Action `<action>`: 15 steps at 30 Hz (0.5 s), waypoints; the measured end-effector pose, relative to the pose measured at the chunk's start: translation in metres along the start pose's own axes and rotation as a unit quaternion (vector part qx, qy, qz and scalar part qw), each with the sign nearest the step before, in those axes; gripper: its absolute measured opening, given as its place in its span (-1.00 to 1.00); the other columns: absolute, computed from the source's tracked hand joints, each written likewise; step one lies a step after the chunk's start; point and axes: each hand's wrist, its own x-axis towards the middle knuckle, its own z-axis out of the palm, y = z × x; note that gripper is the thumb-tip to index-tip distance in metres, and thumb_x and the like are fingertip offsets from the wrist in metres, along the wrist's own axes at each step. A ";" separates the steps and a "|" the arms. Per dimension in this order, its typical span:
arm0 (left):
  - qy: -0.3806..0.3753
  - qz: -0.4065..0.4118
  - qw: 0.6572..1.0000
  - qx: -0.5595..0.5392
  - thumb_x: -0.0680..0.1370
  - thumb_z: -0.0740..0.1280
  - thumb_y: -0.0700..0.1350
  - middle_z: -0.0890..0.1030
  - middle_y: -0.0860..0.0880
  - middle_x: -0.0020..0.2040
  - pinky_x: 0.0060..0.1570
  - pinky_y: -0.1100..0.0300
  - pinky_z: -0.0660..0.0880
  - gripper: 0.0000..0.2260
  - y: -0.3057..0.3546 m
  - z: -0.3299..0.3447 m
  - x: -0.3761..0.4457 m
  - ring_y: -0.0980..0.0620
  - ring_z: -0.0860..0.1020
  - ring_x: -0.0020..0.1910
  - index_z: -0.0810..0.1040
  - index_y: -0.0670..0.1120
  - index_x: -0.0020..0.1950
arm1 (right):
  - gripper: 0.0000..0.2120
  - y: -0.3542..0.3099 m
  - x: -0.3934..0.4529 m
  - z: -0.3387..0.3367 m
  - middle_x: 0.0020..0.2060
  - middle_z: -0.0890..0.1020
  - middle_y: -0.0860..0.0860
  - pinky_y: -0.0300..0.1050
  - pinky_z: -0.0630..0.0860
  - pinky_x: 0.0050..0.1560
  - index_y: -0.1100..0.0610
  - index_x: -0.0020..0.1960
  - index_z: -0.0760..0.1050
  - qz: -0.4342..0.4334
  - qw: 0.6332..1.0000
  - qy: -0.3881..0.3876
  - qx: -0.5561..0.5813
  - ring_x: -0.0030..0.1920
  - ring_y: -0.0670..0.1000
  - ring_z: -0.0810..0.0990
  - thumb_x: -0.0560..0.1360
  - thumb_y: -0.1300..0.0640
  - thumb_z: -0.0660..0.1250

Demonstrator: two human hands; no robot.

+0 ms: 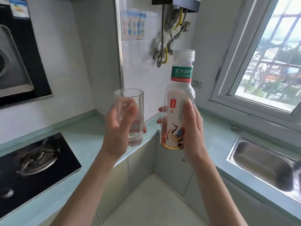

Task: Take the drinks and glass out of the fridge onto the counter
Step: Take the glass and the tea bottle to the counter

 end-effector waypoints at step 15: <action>-0.062 -0.002 0.998 -0.033 0.33 0.39 0.59 0.66 -0.10 -0.21 -0.31 0.05 0.63 -0.15 -0.092 0.156 0.140 -0.06 0.67 -0.38 0.48 -0.17 0.15 | -0.47 0.035 0.145 -0.146 -0.04 0.67 0.25 0.47 0.61 -0.10 0.09 0.18 0.51 -0.050 0.991 0.093 -0.077 -0.04 0.47 0.66 0.54 -0.35 0.25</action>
